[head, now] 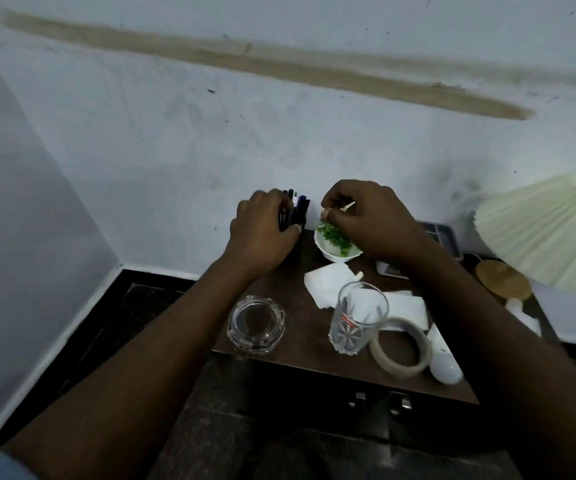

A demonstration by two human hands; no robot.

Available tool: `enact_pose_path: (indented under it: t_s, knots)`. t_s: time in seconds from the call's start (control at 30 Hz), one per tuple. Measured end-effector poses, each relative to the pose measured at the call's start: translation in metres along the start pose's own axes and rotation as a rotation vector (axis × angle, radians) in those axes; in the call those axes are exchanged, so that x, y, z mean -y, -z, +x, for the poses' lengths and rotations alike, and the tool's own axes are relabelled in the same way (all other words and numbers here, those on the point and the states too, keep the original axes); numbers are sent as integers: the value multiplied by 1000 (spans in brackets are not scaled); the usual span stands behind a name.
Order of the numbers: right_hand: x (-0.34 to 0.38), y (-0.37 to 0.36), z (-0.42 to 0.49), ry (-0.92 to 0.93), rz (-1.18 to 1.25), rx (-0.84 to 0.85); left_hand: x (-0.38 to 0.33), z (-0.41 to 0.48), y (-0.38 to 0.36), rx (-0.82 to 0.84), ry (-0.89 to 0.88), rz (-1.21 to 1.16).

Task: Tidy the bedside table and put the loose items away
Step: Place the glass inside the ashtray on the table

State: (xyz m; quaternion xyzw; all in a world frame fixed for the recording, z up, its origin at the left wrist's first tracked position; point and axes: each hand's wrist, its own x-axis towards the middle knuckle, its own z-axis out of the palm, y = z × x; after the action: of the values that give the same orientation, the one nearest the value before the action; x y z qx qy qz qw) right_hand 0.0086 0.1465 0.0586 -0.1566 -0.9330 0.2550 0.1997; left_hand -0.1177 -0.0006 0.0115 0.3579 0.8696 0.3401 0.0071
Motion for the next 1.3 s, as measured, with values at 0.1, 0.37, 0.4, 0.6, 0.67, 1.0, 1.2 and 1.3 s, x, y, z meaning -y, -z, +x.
enact_pose_path:
  t_s: [0.1, 0.37, 0.4, 0.6, 0.67, 1.0, 1.2, 1.3]
  knots:
    - [9, 16, -41, -42, 17, -20, -13, -23, 4, 193, 76, 69]
    - [-21, -10, -117, -184, -137, 290, 21, -101, -24, 347, 331, 315]
    - [-25, -11, -117, -177, -142, 320, 27, -104, -28, 358, 353, 323]
    - [-38, -30, -108, -181, -124, 396, 40, -96, -38, 440, 421, 260]
    - [-41, -38, -105, -184, -113, 402, 40, -95, -44, 494, 418, 307]
    - [-26, -29, -70, -256, 294, -213, 47, -79, -34, 97, 463, -448]
    - [-9, -21, -55, -404, 942, -517, 44, -69, -28, 237, 901, -1716]
    - [1, -26, -58, -332, 872, -464, 45, -71, -30, 297, 985, -1719]
